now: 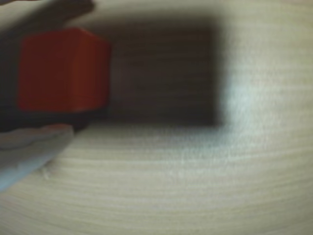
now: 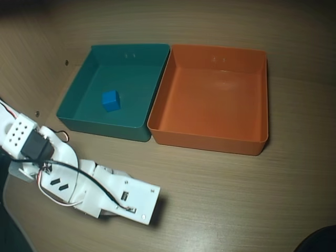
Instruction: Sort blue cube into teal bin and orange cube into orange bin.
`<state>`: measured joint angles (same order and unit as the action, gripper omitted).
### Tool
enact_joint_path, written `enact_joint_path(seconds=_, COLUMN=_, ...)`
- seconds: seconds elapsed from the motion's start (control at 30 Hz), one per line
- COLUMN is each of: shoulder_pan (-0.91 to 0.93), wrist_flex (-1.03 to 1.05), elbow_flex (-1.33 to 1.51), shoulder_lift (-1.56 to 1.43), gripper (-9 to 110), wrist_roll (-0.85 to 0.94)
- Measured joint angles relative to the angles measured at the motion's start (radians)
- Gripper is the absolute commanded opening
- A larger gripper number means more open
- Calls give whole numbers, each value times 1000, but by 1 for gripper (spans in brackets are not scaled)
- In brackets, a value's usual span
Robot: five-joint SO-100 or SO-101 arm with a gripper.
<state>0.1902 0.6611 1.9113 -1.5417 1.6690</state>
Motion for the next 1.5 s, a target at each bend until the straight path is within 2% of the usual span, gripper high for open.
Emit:
enact_joint_path(seconds=0.43, shoulder_pan=-5, wrist_flex=-23, elbow_flex=0, shoulder_lift=74, gripper=25, wrist_roll=0)
enact_joint_path(seconds=0.77, shoulder_pan=-5, wrist_flex=-23, elbow_flex=0, shoulder_lift=74, gripper=-8, wrist_roll=0)
enact_joint_path(seconds=0.9, shoulder_pan=-5, wrist_flex=-23, elbow_flex=0, shoulder_lift=74, gripper=-4, wrist_roll=0)
enact_joint_path(seconds=1.27, shoulder_pan=-5, wrist_flex=-23, elbow_flex=-20, shoulder_lift=72, gripper=-6, wrist_roll=0)
enact_joint_path(seconds=1.5, shoulder_pan=-15, wrist_flex=-23, elbow_flex=-126, shoulder_lift=-41, gripper=-6, wrist_roll=0)
